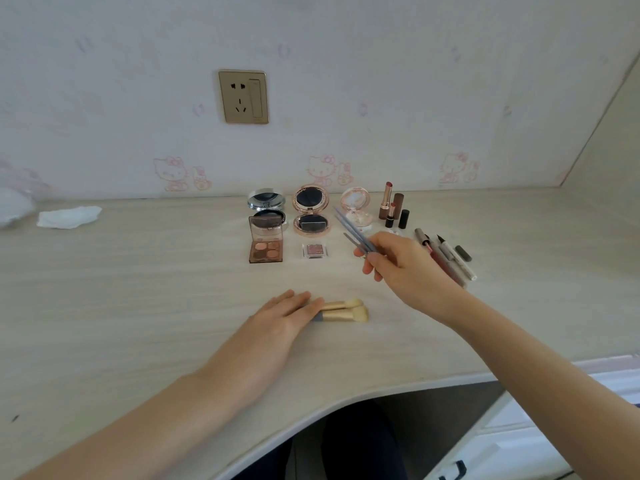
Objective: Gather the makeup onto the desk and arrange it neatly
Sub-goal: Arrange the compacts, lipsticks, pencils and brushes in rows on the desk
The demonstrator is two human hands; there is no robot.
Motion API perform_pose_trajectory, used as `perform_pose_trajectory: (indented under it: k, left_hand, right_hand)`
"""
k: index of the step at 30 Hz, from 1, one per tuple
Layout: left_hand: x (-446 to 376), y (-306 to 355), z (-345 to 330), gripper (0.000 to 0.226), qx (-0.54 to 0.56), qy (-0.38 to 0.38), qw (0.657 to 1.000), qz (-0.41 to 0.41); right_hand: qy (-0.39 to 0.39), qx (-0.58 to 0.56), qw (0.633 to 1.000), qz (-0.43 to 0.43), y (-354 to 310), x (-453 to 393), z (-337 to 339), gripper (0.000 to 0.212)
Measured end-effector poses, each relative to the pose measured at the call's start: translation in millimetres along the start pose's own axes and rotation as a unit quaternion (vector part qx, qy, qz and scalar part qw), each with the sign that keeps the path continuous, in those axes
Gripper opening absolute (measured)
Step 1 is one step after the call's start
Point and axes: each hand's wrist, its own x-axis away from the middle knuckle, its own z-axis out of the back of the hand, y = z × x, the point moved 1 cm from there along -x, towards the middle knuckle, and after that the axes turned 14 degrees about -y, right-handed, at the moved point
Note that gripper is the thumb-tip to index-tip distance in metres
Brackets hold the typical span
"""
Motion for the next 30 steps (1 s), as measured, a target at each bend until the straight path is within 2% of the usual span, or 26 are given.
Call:
perform_pose_trajectory:
  k: [5,11,13,15,21,25,30]
  left_hand:
    - [-4.5,6.6,2.2,0.080,0.000,-0.011,1.000,-0.001]
    - [1.4,6.5,2.7,0.079,0.000,0.010,1.000,-0.012]
    - [5.1,10.6,9.3,0.065,-0.007,0.047,0.999,-0.003]
    - [7.8,12.6,16.3,0.040,-0.015,0.116,0.993,-0.004]
    - [4.4,-12.0,26.8,0.028,0.039,0.212,0.972,0.090]
    - [1.3,-24.4,20.8,0.039,0.084,0.171,0.977,0.097]
    - [-2.3,-26.6,10.1,0.046,0.074,0.097,0.990,0.073]
  right_hand:
    - [-0.042,0.140,0.988,0.046,-16.6,-32.9,-11.5,0.017]
    - [-0.111,0.286,0.949,0.069,-22.8,-65.8,-37.1,0.018]
    - [-0.116,0.317,0.939,0.067,-20.1,-68.3,-44.8,0.021]
    - [-0.125,0.329,0.933,0.068,-17.7,-68.4,-49.3,0.021]
    - [-0.155,0.300,0.937,0.087,-16.9,-56.0,-45.9,0.028]
    - [-0.161,0.275,0.943,0.095,-13.2,-42.9,-41.8,0.031]
    - [-0.169,0.262,0.943,0.120,-8.8,-30.5,-43.5,0.032]
